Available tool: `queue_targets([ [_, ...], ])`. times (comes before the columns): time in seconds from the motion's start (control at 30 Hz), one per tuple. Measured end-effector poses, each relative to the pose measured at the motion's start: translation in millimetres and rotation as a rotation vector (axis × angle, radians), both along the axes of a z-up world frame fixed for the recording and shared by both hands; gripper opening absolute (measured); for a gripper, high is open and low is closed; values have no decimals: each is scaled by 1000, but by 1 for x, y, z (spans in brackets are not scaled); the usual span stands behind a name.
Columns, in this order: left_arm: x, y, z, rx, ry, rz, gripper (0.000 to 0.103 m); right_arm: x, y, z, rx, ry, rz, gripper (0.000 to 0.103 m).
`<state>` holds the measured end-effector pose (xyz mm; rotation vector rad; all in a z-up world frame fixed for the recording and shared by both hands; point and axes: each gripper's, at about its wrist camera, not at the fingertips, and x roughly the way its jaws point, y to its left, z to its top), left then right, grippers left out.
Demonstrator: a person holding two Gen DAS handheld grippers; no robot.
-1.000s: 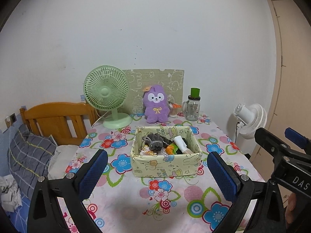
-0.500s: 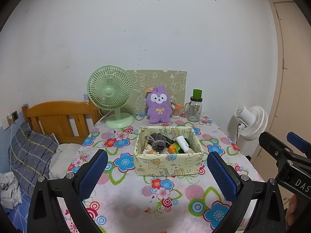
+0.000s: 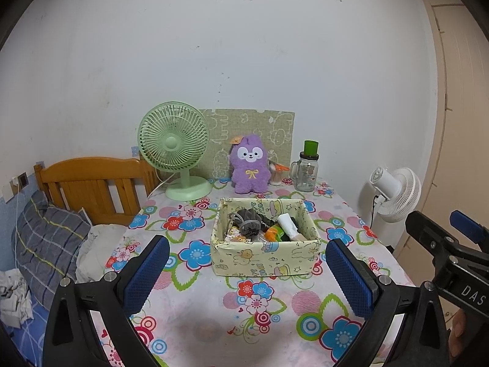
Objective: Organize soft objects
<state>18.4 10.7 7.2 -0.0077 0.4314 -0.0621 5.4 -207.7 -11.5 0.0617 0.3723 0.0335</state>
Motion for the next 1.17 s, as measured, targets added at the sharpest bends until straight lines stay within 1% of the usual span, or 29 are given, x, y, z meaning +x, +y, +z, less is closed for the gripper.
queue_targets([
  [0.47,1,4,-1,-11,-1,5,103,0,3,0,-10,-2,-1,103],
  [1.17,-2,2,0,-6,-5,0,103,0,0,0,0,1,-1,103],
])
